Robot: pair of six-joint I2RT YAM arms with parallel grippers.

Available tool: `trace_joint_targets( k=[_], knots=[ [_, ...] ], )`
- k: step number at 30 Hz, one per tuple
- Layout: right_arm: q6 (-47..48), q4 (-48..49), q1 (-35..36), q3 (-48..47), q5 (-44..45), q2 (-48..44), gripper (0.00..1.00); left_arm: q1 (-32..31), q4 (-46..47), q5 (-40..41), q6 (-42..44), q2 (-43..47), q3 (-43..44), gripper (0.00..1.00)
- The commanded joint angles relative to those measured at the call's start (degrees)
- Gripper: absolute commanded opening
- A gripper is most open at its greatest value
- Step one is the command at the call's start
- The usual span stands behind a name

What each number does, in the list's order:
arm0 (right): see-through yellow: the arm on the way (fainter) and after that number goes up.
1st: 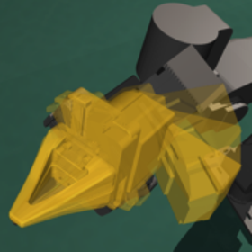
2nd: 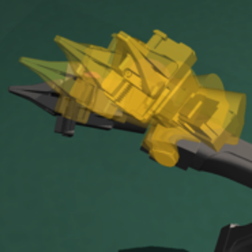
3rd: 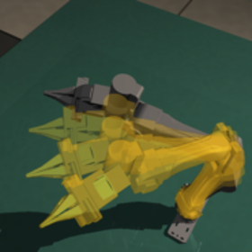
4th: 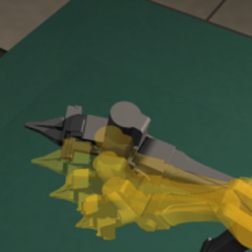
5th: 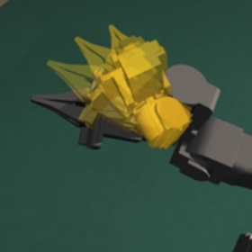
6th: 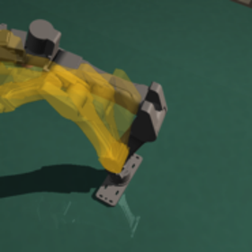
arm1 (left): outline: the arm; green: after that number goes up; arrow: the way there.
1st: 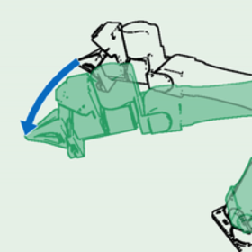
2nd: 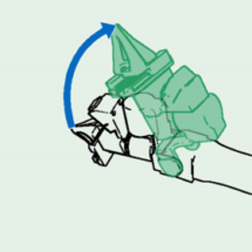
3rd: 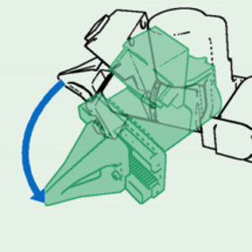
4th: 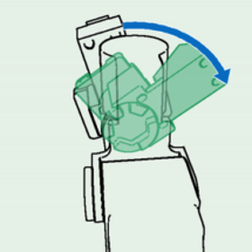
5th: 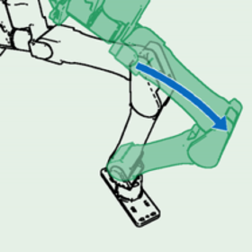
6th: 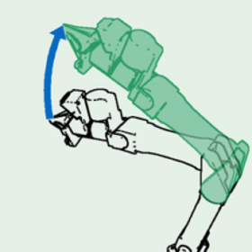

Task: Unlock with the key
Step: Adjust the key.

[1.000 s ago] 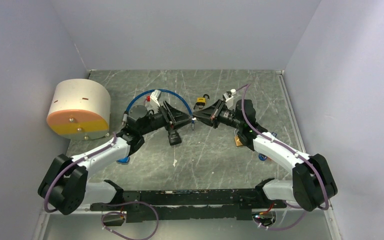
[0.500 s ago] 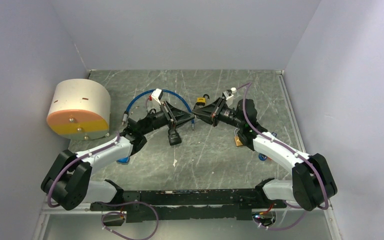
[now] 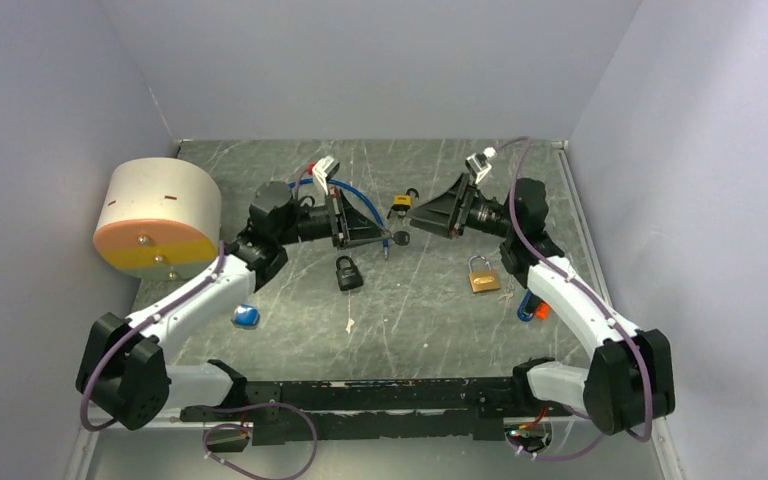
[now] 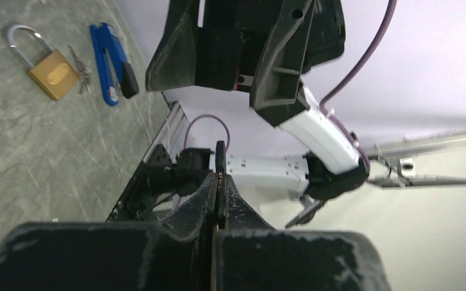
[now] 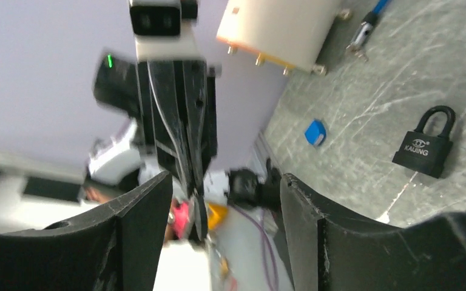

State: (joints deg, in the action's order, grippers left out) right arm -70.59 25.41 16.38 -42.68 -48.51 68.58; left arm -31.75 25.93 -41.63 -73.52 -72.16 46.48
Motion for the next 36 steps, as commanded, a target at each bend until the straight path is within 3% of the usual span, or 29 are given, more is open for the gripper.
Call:
trace_joint_targets(
  k=[1, 6, 12, 15, 21, 28, 29, 33, 36],
  knots=[
    [22.85, -11.76, 0.94, -8.88, -18.17, -2.96, 0.67, 0.5, -19.87, -15.72, 16.73, 0.89, 11.27, 0.03],
    [27.03, -12.79, 4.33, -10.22, -22.85, -5.82, 0.68, 0.49, -36.22, -22.13, 28.62, -1.85, 20.0, 0.02],
    [33.86, -18.28, 8.04, -12.16, -24.64, -6.75, 0.6, 0.35, -52.3, -26.18, 40.48, -5.05, 27.9, 0.02],
    [38.34, -24.96, 10.21, -15.29, -22.36, -5.24, 0.54, -0.1, -54.93, -26.97, 42.75, -5.76, 29.74, 0.02],
    [39.36, -27.25, 12.43, -16.95, -21.95, -1.64, 0.4, -0.37, -56.49, -26.8, 44.52, -5.92, 30.37, 0.03],
    [44.94, -34.43, 15.13, -18.44, -21.18, -0.22, 0.49, -0.39, -58.0, -26.56, 46.04, -6.66, 31.78, 0.03],
    [44.83, -34.16, 15.43, -18.29, -21.25, -0.24, 0.46, -0.37, -58.15, -26.48, 46.24, -6.8, 31.95, 0.02],
    [43.46, -32.14, 15.84, -17.51, -22.27, -0.41, 0.17, -0.34, -57.77, -26.95, 45.97, -7.12, 32.2, 0.02],
    [40.81, -28.38, 15.81, -16.19, -22.23, -0.78, 0.0, -0.27, -56.61, -27.57, 44.44, -7.05, 31.93, 0.03]
  ],
)
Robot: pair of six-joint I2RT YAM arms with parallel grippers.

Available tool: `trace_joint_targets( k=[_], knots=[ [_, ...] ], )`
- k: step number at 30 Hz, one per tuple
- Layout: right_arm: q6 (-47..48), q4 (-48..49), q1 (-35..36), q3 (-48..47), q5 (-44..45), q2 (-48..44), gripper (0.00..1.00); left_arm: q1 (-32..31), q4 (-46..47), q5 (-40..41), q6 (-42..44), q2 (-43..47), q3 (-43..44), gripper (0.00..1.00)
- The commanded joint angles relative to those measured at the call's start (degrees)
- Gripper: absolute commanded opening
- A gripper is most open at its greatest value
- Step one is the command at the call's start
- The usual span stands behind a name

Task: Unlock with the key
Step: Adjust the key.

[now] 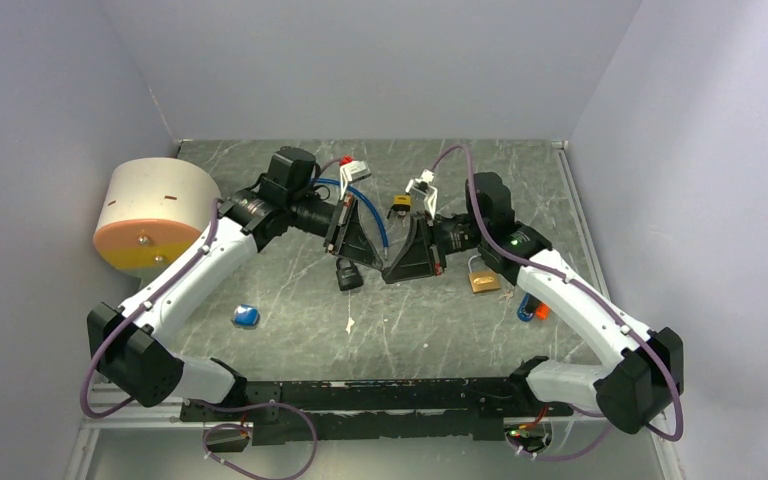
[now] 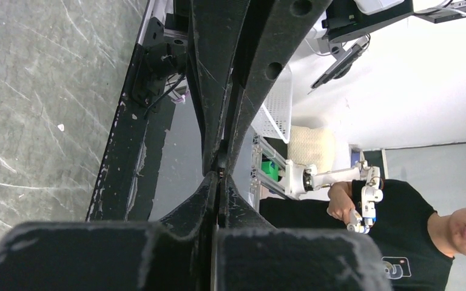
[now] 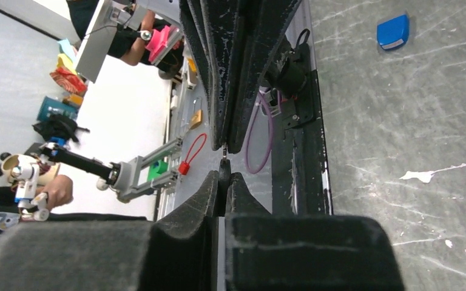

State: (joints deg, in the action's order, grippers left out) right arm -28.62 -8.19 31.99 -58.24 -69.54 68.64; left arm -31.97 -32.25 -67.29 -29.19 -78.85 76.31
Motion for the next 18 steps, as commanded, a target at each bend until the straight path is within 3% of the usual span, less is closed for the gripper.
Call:
trace_joint_targets(
  k=[1, 4, 8, 9, 13, 18],
  knots=[
    [-2.16, 6.48, 0.27, -0.09, -0.7, -0.95, 0.0, -0.06, 1.74, -1.28, -0.44, -0.2, 2.02, 0.08],
    [-3.86, 7.99, 0.13, 2.07, 2.43, -1.23, 0.0, 2.07, 4.07, 3.14, -4.26, 1.19, 0.7, 0.45],
    [-9.66, 17.07, 0.01, 8.9, 8.87, -2.53, 0.0, 5.38, 5.05, 25.15, -9.52, 5.49, -2.24, 0.89],
    [-11.22, 18.8, 0.06, 10.84, 10.93, -2.81, 0.0, 5.73, 4.97, 31.43, -11.13, 6.89, -3.51, 0.94],
    [-15.74, 23.52, 0.03, 17.48, 18.66, -4.12, 0.0, 5.83, 3.41, 50.99, -14.35, 9.53, -8.02, 0.94],
    [-21.18, 25.92, 0.09, 24.81, 29.17, -5.54, 0.0, 3.82, -9.16, 65.08, -23.23, 3.28, -7.52, 0.87]
  ],
)
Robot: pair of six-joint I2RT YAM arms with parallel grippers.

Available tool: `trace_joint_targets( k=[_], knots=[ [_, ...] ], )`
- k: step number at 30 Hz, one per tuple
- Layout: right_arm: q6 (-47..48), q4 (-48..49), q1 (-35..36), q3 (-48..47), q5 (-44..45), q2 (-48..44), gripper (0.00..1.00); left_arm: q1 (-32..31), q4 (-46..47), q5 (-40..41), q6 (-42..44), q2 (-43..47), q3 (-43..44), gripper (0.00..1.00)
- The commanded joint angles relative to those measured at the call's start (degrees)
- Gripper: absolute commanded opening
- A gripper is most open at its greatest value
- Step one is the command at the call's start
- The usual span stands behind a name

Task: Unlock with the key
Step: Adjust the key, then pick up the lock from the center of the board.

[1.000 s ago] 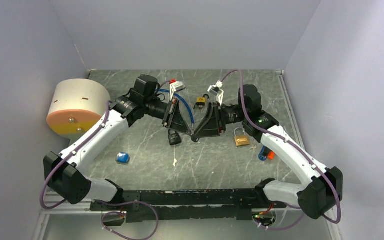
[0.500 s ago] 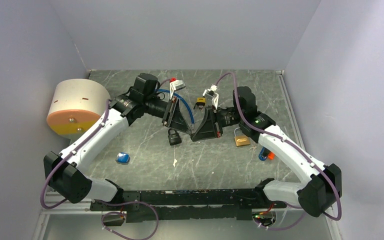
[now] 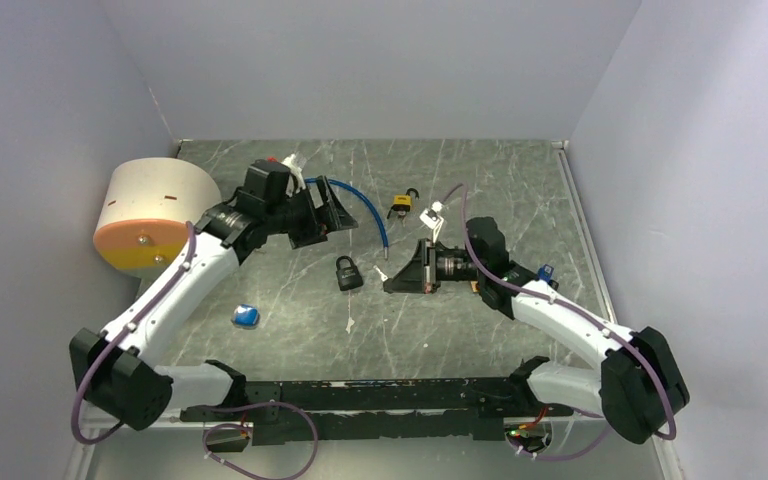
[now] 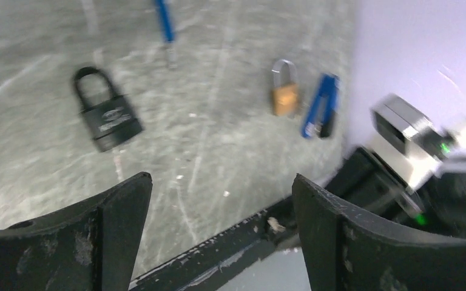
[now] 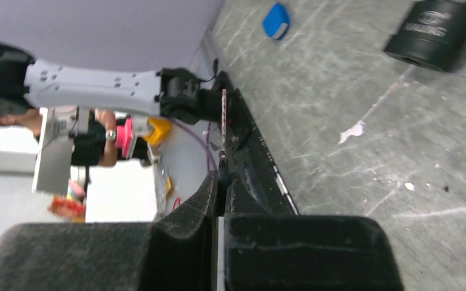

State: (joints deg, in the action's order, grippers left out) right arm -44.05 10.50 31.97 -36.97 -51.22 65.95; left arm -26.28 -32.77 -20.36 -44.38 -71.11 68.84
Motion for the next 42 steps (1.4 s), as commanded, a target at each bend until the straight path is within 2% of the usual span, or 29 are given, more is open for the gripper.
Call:
trace_joint_targets(
  k=[1, 2, 4, 8, 12, 17, 23, 27, 35, 42],
  knots=[
    [-6.82, 7.95, 0.11, 5.05, 12.66, -3.11, 0.0, -3.79, -9.32, 19.94, -8.69, -6.18, 0.3, 0.88],
    [-7.7, 8.47, 0.09, 6.39, 14.27, -3.27, 0.0, -6.93, -10.6, 24.76, -9.45, -8.49, 1.6, 0.9],
    [-9.31, 11.1, 0.12, 8.98, 15.45, -2.73, 0.0, -10.17, -13.27, 29.25, -9.86, -14.19, 4.35, 0.93],
    [-9.91, 17.31, 0.43, 12.52, 14.67, -0.55, 0.0, -11.42, -16.1, 31.68, -9.03, -23.66, 8.1, 0.94],
    [-8.26, 31.03, 0.75, 18.23, 13.21, 0.17, 0.0, -11.25, -15.58, 32.02, -8.53, -27.67, 8.97, 0.94],
    [-6.03, 44.21, 1.0, 23.13, 10.32, 2.46, 0.0, -8.67, -11.46, 25.42, -8.86, -31.52, 7.69, 0.94],
    [-8.52, 56.54, 1.01, 24.91, 7.02, 7.47, 0.0, -5.51, -2.45, 15.04, -9.54, -34.29, 4.72, 0.94],
    [-10.58, 61.25, 0.99, 25.02, 6.8, 10.56, 0.0, -5.16, -3.46, 14.74, -9.64, -36.48, 5.26, 0.94],
    [-12.07, 62.61, 0.99, 25.28, 7.51, 12.47, 0.0, -5.22, -5.5, 15.53, -10.09, -38.87, 5.08, 0.92],
    [-14.38, 61.14, 0.99, 25.05, 7.89, 12.92, 0.0, -5.22, -5.32, 15.56, -9.23, -40.02, 4.86, 0.74]
  ],
)
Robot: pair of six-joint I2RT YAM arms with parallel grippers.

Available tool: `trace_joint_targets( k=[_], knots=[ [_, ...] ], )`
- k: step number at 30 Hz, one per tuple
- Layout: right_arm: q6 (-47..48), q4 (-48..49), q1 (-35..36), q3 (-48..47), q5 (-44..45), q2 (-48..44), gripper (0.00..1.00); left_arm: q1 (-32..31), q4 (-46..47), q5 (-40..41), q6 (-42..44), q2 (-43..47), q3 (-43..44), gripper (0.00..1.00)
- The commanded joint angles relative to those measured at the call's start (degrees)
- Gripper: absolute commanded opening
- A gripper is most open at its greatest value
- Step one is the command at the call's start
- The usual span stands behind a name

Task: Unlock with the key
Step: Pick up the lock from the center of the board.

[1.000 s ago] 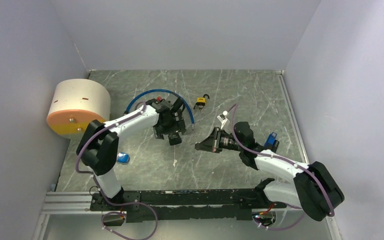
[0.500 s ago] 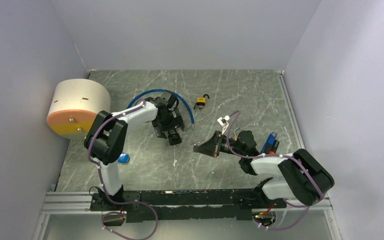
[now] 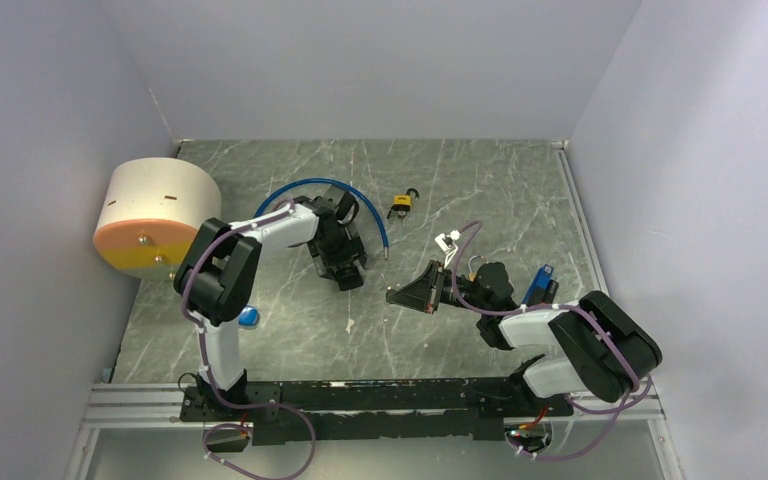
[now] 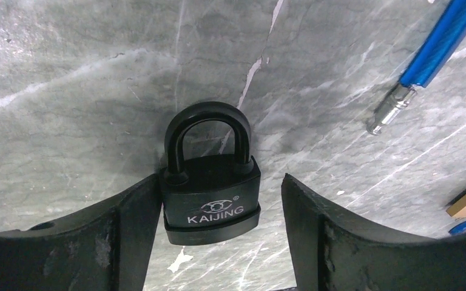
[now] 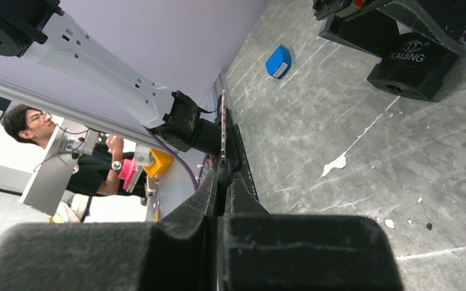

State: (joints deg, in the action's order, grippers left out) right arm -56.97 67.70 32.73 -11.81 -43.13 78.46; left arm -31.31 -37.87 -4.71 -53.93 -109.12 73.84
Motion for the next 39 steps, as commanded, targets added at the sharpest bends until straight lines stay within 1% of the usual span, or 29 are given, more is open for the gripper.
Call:
trace_joint_targets(
  k=[1, 3, 6, 8, 11, 15, 16, 19, 21, 25, 26, 28, 29, 30, 33, 35, 37, 39],
  knots=[
    [-1.83, 3.93, 0.23, -0.03, -0.2, 0.57, 0.0, -0.19, -0.51, -0.04, 0.77, -2.43, 0.3, 0.73],
    [-2.44, 3.57, 0.23, 0.04, -0.03, 0.73, 0.0, -0.19, -1.37, -0.53, 1.73, -3.19, 1.08, 0.74],
    [-2.8, 2.6, 0.23, 0.36, 0.51, 0.4, 0.0, -0.55, -3.35, -1.09, 2.39, -3.48, 1.33, 0.8],
    [-2.39, 0.75, 0.23, 0.31, 1.05, -0.31, 0.0, -0.88, -5.42, 0.02, 2.76, -3.76, 2.02, 0.83],
    [-1.28, -2.87, 0.32, -0.04, 1.89, -1.49, 0.0, -1.43, -10.15, 2.64, 2.49, -5.06, 4.57, 0.83],
    [0.33, -7.96, 0.57, -0.18, 3.31, -3.17, 0.0, -3.01, -15.61, 4.62, 0.91, -6.88, 7.37, 0.8],
    [0.7, -8.79, 0.67, -0.17, 3.65, -3.52, 0.0, -3.36, -15.95, 4.62, 0.51, -7.09, 7.4, 0.77],
    [1.07, -10.16, 0.93, -0.1, 4.39, -4.07, 0.0, -3.41, -15.08, 4.62, 0.32, -7.27, 7.19, 0.64],
    [0.88, -10.48, 1.05, 0.01, 4.73, -4.25, 0.0, -3.41, -15.77, 5.94, 0.88, -7.54, 8.43, 0.51],
    [0.36, -11.79, 1.19, 0.06, 5.61, -4.85, 0.0, -2.97, -18.78, 8.71, 2.45, -7.4, 12.02, 0.2],
    [0.29, -12.12, 1.34, -0.03, 5.8, -5.08, 0.0, -2.9, -20.23, 9.77, 2.89, -7.28, 13.01, 0.14],
    [0.15, -13.34, 1.73, -0.47, 6.37, -5.28, 0.0, -2.73, -25.53, 12.98, 3.84, -7.01, 15.99, 0.06],
    [0.09, -13.84, 2.02, -0.8, 6.97, -5.33, 0.0, -2.64, -28.12, 15.02, 4.3, -6.91, 17.42, 0.03],
    [0.03, -14.67, 2.19, -1.09, 7.66, -5.32, 0.0, -2.54, -30.16, 17.37, 4.85, -6.9, 19.17, 0.03],
    [-0.15, -17.47, 2.8, -2.51, 9.59, -4.02, 0.0, -2.53, -40.96, 26.07, 5.66, -7.61, 24.35, 0.03],
    [-0.61, -18.07, 3.44, -3.73, 10.0, -2.24, 0.0, -2.3, -46.53, 31.65, 5.12, -7.92, 26.93, 0.03],
    [-0.88, -18.84, 4.14, -5.01, 10.26, -1.03, 0.0, -2.03, -48.67, 33.46, 5.07, -7.07, 27.51, 0.02],
    [-0.89, -20.51, 5.52, -6.53, 11.02, -0.13, 0.0, -1.75, -49.43, 32.99, 5.71, -6.33, 28.41, 0.02]
  ],
)
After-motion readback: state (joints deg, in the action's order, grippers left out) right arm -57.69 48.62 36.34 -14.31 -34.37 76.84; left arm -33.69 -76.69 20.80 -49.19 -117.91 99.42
